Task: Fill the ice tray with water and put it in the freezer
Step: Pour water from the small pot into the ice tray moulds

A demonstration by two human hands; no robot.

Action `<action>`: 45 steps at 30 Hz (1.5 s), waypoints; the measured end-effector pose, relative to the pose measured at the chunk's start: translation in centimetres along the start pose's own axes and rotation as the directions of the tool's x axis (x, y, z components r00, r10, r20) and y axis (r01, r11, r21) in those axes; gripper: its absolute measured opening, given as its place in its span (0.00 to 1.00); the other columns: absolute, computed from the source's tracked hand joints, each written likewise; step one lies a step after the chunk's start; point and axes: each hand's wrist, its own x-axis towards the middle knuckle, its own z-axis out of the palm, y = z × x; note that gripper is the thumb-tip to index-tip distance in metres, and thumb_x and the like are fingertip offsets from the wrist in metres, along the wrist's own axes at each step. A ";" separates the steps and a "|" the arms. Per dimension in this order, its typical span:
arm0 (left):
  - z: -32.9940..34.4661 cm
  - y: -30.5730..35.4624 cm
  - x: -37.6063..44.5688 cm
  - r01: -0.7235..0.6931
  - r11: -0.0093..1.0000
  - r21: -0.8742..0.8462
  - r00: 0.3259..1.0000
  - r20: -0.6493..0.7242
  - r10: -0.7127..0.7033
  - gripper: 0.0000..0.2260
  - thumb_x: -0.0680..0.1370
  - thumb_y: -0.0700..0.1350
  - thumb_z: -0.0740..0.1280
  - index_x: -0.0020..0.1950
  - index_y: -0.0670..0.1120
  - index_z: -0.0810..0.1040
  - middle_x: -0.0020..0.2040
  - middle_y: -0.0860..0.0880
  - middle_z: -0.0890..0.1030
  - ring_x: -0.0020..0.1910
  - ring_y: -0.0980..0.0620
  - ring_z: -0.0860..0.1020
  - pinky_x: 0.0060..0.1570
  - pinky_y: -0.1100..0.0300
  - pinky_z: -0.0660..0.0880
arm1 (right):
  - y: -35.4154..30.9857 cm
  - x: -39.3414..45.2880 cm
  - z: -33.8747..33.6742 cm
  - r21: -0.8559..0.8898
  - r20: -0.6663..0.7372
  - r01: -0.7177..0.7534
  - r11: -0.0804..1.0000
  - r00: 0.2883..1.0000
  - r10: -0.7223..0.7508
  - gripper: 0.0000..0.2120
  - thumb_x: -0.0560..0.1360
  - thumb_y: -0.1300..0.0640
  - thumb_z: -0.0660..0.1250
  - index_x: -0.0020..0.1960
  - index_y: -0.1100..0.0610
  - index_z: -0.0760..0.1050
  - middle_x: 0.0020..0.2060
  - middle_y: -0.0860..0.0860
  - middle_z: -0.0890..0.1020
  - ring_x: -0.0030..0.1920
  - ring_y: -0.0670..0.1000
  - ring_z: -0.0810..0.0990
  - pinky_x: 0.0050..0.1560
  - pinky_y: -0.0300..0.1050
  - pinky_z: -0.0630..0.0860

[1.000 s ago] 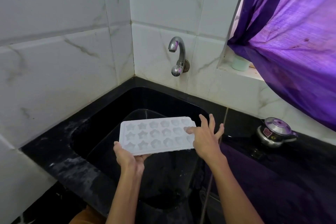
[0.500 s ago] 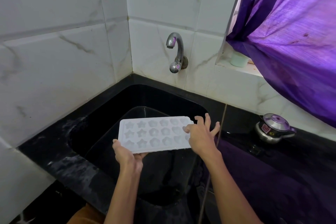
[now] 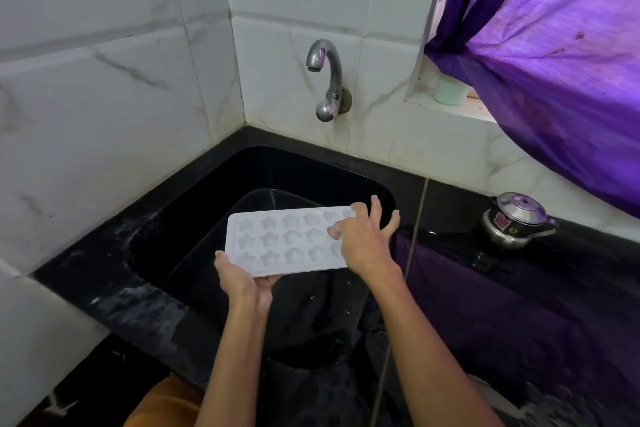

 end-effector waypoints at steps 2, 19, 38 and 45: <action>-0.1 0.0 0.0 0.002 1.000 -0.005 1.000 0.000 -0.002 0.22 0.81 0.59 0.50 0.51 0.46 0.78 0.39 0.46 0.86 0.44 0.41 0.83 0.37 0.40 0.80 | 0.2 0.0 -0.2 0.028 -0.001 -0.018 0.999 1.000 0.018 0.20 0.75 0.70 0.61 0.55 0.50 0.81 0.73 0.56 0.60 0.77 0.63 0.39 0.69 0.69 0.31; 0.0 -0.1 -0.4 0.020 1.000 -0.010 1.000 -0.014 -0.020 0.23 0.81 0.60 0.50 0.57 0.46 0.77 0.49 0.43 0.84 0.47 0.40 0.82 0.39 0.40 0.80 | 0.1 -0.4 0.0 -0.032 -0.003 -0.003 0.999 1.000 0.003 0.27 0.70 0.75 0.61 0.57 0.48 0.80 0.75 0.57 0.58 0.77 0.63 0.39 0.69 0.70 0.32; 0.1 -0.3 -0.3 0.041 0.999 -0.012 0.999 -0.021 -0.041 0.23 0.80 0.60 0.50 0.54 0.45 0.77 0.47 0.42 0.84 0.47 0.38 0.82 0.42 0.34 0.78 | -1.0 -0.7 0.1 0.046 -0.062 0.085 0.995 0.995 -0.082 0.29 0.68 0.76 0.59 0.59 0.49 0.75 0.75 0.54 0.57 0.77 0.60 0.38 0.71 0.67 0.31; 0.1 -0.2 -0.4 0.045 0.999 -0.025 0.999 -0.018 -0.046 0.23 0.81 0.59 0.50 0.56 0.45 0.77 0.48 0.42 0.84 0.47 0.38 0.82 0.37 0.38 0.80 | -1.5 -0.8 0.1 0.041 -0.013 0.094 0.995 0.995 -0.094 0.34 0.68 0.76 0.60 0.62 0.44 0.77 0.78 0.55 0.51 0.77 0.60 0.35 0.70 0.67 0.29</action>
